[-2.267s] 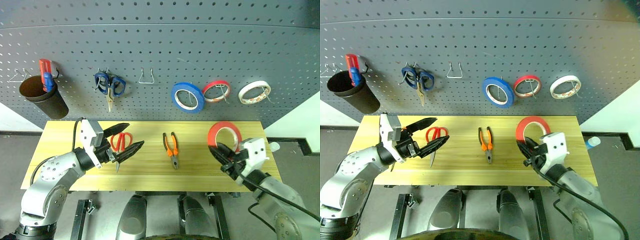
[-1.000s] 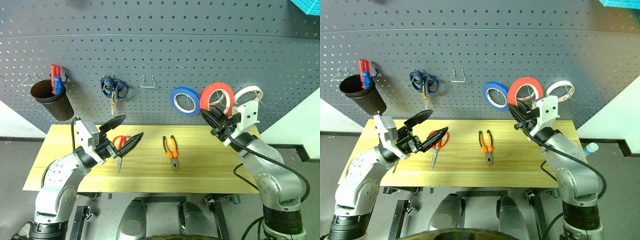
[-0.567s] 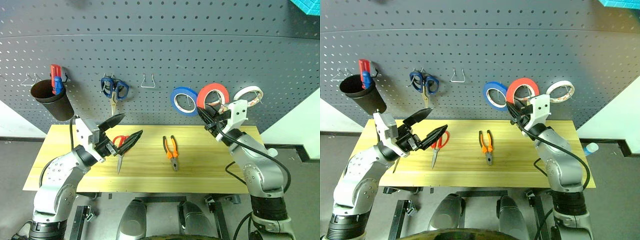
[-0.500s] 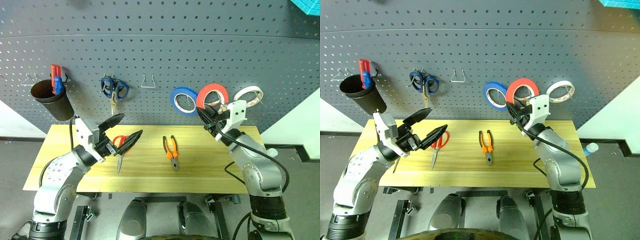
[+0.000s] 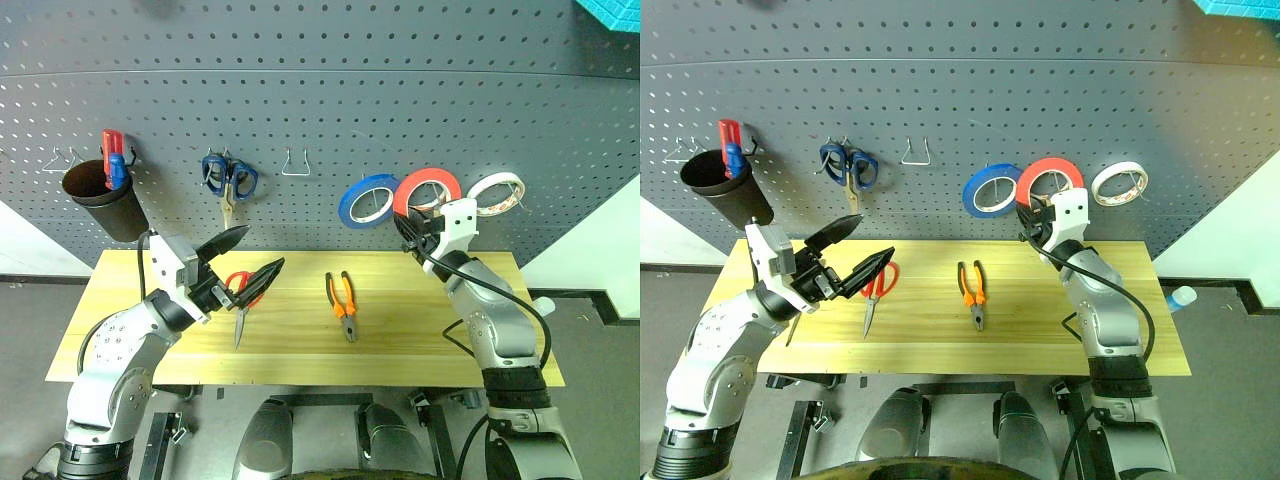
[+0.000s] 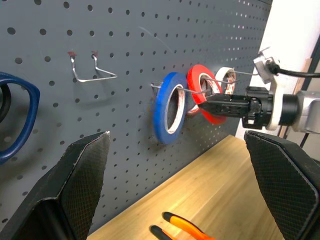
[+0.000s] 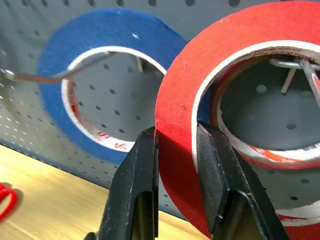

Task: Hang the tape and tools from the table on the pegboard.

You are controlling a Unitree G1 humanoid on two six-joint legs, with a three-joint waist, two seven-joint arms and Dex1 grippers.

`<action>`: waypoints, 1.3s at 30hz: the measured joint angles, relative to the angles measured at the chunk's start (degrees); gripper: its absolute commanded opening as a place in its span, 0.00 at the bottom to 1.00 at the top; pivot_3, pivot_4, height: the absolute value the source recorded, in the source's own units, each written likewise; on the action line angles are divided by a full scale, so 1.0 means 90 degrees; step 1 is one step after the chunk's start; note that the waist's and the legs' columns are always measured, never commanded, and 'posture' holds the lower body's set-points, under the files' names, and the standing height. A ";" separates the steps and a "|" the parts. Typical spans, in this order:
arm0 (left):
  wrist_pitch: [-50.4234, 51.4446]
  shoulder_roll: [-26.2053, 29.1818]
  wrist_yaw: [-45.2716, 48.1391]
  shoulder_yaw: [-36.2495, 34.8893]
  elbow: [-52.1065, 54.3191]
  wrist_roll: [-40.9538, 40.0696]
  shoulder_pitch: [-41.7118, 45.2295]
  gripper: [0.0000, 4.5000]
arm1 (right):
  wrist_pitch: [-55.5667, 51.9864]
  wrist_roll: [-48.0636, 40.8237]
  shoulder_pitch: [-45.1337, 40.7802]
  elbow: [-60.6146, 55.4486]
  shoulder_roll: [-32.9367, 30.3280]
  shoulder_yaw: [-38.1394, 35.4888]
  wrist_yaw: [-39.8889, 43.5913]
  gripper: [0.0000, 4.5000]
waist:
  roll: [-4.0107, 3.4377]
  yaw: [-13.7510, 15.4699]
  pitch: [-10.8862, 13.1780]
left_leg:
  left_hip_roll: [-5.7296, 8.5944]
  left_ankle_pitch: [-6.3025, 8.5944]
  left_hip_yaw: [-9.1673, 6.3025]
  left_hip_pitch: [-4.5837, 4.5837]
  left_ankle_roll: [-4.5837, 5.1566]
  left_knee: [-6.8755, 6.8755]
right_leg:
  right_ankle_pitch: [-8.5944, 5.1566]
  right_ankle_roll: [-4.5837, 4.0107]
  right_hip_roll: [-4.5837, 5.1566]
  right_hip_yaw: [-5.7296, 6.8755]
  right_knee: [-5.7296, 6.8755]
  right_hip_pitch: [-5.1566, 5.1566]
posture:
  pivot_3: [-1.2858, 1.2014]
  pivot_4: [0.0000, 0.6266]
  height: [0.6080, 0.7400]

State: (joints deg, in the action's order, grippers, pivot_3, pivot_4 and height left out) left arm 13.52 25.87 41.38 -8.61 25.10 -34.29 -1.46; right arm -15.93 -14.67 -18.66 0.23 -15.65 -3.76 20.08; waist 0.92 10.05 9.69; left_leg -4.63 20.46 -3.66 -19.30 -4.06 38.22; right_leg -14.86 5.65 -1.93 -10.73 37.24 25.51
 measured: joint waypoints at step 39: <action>-0.0183 0.0023 0.0205 -0.0220 -0.0209 -0.0009 -0.0768 1.00 | -0.3296 -0.2013 0.1988 -0.4835 -0.0631 0.0406 -0.1151 0.97 | 0.0009 -0.0016 -0.0007 | 0.0000 0.0000 -0.0008 0.0002 -0.0001 0.0001 | -0.0013 -0.0021 -0.0003 -0.0001 -0.0004 -0.0006 | 0.66 0.21 0.90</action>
State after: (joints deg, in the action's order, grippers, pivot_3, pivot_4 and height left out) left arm 11.87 26.08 43.23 -10.59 23.22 -34.37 -8.36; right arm -45.59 -32.79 -0.77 -43.29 -21.33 -0.10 9.72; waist 1.00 9.90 9.62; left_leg -4.63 20.46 -3.74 -19.28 -4.07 38.22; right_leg -14.98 5.46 -1.96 -10.73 37.20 25.45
